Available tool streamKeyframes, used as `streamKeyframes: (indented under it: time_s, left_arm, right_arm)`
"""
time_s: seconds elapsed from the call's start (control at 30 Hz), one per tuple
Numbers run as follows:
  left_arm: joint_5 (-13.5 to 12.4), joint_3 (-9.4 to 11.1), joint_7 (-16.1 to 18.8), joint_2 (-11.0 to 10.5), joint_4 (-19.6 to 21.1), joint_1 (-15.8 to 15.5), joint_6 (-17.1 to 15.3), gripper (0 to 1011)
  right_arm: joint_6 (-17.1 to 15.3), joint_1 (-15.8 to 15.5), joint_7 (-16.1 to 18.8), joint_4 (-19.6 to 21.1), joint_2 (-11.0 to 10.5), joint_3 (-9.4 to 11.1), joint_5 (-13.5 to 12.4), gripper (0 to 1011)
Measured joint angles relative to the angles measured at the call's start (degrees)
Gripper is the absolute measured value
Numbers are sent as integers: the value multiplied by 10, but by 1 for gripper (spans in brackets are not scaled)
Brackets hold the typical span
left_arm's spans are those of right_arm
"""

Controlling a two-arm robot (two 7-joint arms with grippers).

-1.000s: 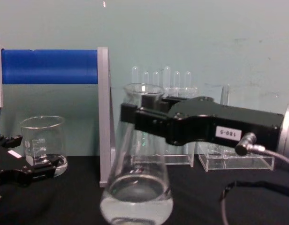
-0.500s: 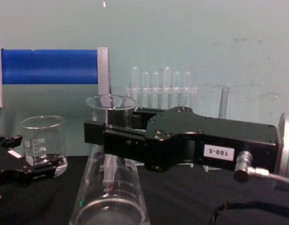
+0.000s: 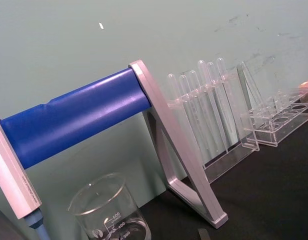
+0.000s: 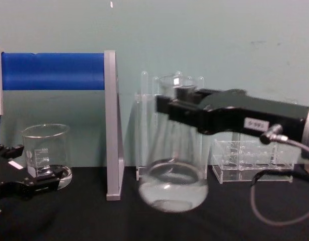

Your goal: Grasp the erlenmeyer flask with one hand, shake it three times, then place it back.

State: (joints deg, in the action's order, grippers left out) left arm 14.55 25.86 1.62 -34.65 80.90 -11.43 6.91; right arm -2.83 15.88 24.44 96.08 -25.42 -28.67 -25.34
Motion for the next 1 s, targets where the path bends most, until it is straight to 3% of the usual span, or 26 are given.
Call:
streamKeyframes:
  time_s: [0.17, 0.57, 0.83, 1.0]
  left_arm:
    - [0, 0, 0, 0, 0, 0, 0, 1002]
    - [0, 0, 0, 0, 0, 0, 0, 1001]
    - [0, 0, 0, 0, 0, 0, 0, 1001]
    - [0, 0, 0, 0, 0, 0, 0, 1001]
  right_arm:
    - [4, 8, -36, -24, 9, 31, 18, 449]
    - [5, 16, -85, -60, 21, 89, 42, 449]
    - [1, 16, -93, -70, 29, 107, 53, 449]
    - [-3, 13, -81, -66, 36, 108, 55, 449]
